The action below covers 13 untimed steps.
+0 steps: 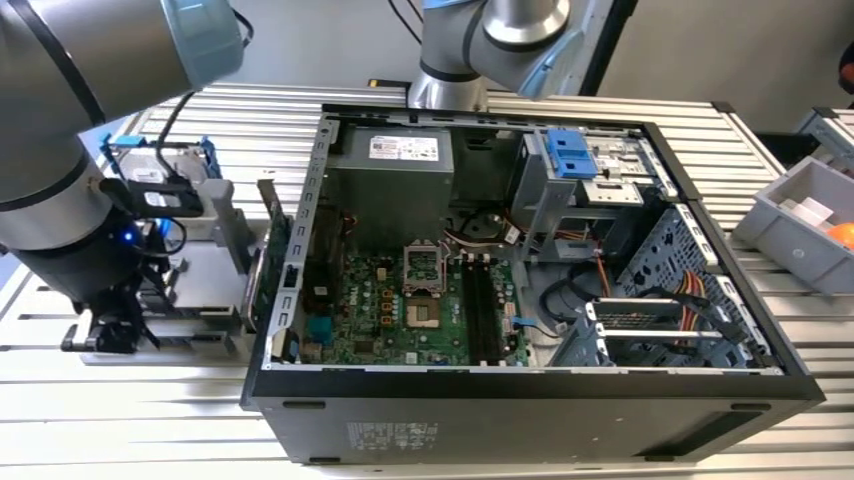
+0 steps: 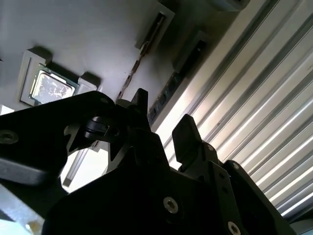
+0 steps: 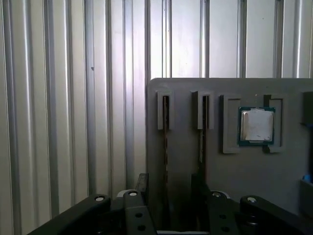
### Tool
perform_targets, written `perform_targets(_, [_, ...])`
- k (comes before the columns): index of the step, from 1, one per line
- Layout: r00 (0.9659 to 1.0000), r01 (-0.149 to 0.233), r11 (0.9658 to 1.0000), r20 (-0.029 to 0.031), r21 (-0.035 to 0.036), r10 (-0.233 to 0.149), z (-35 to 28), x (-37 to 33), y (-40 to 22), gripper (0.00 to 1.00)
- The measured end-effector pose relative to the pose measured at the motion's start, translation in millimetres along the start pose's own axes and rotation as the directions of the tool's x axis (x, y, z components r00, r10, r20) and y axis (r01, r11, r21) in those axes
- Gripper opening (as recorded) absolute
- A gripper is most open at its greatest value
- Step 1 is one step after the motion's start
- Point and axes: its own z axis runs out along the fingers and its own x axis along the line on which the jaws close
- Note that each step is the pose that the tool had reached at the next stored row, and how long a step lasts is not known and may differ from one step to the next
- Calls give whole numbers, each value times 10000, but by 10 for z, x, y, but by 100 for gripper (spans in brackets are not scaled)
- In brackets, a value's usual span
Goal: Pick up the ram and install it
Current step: 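Pick up the ram and move it above insertion slot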
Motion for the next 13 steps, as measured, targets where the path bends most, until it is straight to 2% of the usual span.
perform_targets(1, [10000,-1,10000,0,0,1,19,1,0,100])
perform_targets(3, [10000,-1,10000,0,0,1,126,7,-4,100])
perform_targets(4, [10000,-4,10000,-1,0,4,142,7,-4,100])
perform_targets(10, [10000,-30,10000,0,-1,30,214,9,-5,100])
perform_targets(13, [10000,-30,10000,-1,-2,30,215,10,-4,100])
